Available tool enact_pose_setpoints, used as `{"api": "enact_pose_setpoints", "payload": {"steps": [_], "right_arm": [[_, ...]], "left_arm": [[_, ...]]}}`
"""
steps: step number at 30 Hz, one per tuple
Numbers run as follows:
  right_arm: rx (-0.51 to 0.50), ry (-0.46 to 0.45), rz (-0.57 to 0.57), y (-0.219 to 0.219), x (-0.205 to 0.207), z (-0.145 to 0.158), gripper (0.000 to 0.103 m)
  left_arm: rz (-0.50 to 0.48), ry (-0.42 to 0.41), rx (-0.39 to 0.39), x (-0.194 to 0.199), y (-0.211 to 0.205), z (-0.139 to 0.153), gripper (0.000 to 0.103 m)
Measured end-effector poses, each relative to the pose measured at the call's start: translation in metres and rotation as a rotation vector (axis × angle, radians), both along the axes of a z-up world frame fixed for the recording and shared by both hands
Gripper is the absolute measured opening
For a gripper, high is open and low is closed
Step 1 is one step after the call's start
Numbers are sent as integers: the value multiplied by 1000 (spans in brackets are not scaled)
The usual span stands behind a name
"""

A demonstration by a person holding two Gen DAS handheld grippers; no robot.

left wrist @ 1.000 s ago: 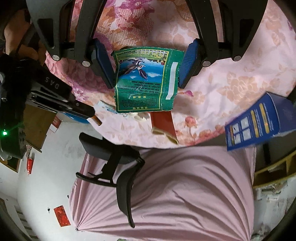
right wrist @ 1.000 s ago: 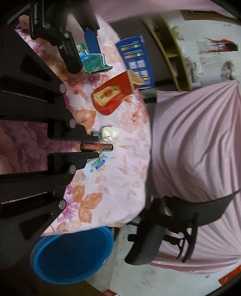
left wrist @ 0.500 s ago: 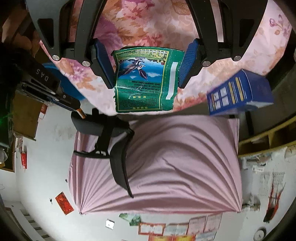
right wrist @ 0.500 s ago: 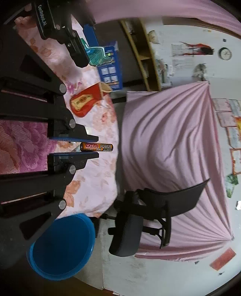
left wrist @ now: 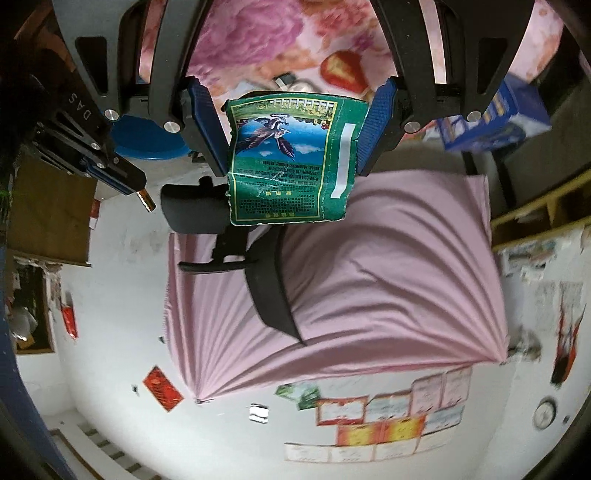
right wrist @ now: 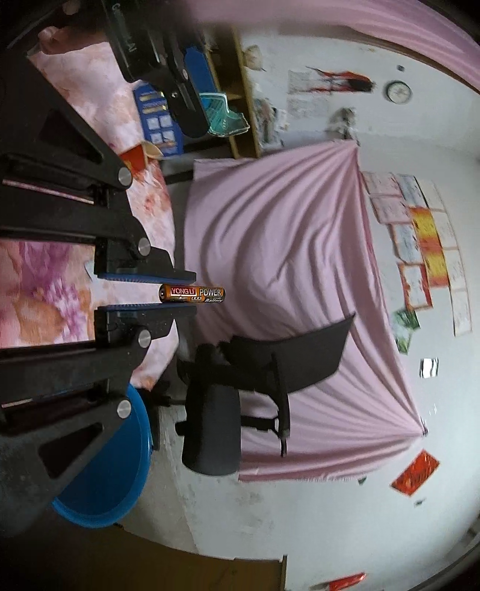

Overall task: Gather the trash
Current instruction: 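Carry both items over the blue bucket and open both tools to drop them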

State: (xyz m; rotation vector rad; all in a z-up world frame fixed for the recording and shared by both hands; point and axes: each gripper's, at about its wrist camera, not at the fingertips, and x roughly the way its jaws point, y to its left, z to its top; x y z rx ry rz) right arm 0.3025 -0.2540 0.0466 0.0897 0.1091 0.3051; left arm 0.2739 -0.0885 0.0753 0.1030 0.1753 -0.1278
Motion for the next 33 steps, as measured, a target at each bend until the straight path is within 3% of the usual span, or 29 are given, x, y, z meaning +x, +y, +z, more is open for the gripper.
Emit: {"api": "enact_pose_setpoints", "payload": {"steps": [13, 25, 33], "right_arm": [[105, 28, -153, -78, -3, 0, 30], [203, 194, -224, -121, 31, -32, 30], [273, 286, -254, -143, 49, -55, 30]], "left_arm": [[-136, 30, 75, 39, -86, -4, 63], [-264, 258, -13, 114, -142, -27, 63], [-291, 433, -39, 157, -162, -49, 63]]}}
